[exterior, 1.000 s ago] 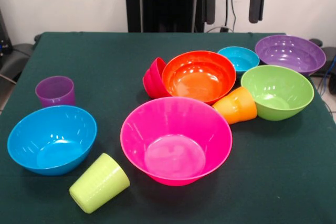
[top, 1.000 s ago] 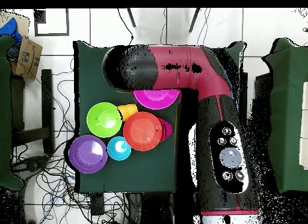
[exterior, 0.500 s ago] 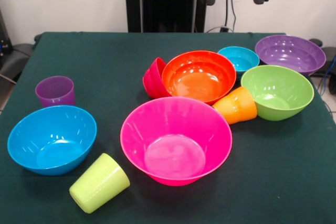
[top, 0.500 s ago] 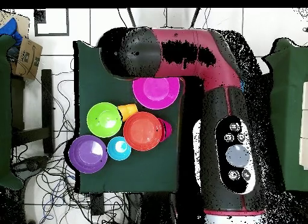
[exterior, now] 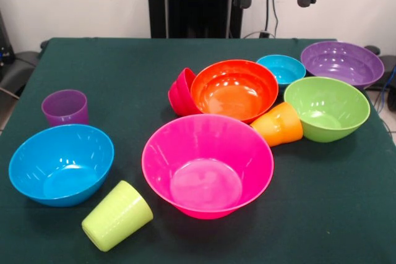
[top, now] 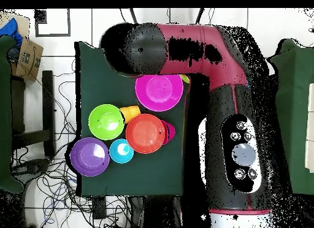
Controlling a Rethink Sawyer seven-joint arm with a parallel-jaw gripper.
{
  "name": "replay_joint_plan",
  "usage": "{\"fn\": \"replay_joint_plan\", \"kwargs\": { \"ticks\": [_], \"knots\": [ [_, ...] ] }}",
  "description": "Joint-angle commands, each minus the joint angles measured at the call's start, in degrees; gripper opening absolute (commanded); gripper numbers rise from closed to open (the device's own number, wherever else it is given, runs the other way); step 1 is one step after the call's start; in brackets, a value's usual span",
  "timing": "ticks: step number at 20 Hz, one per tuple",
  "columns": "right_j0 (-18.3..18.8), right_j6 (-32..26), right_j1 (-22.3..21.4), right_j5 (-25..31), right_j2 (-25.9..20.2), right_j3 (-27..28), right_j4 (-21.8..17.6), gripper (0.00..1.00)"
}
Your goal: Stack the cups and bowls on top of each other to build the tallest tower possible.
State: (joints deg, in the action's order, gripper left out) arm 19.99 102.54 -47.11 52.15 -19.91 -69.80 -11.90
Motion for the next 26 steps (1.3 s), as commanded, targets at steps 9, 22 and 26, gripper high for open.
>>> {"fn": "replay_joint_plan", "kwargs": {
  "ticks": [9, 22, 26],
  "knots": [
    [-0.3, -3.9, 7.8, -5.7, -2.2, -6.0, -3.8, 1.0],
    [2.3, -11.3, 16.1, -10.5, -5.5, -1.3, -5.3, 1.0],
    [3.3, -13.5, 18.2, -11.7, -7.1, -1.0, -6.4, 1.0]
  ]
}}
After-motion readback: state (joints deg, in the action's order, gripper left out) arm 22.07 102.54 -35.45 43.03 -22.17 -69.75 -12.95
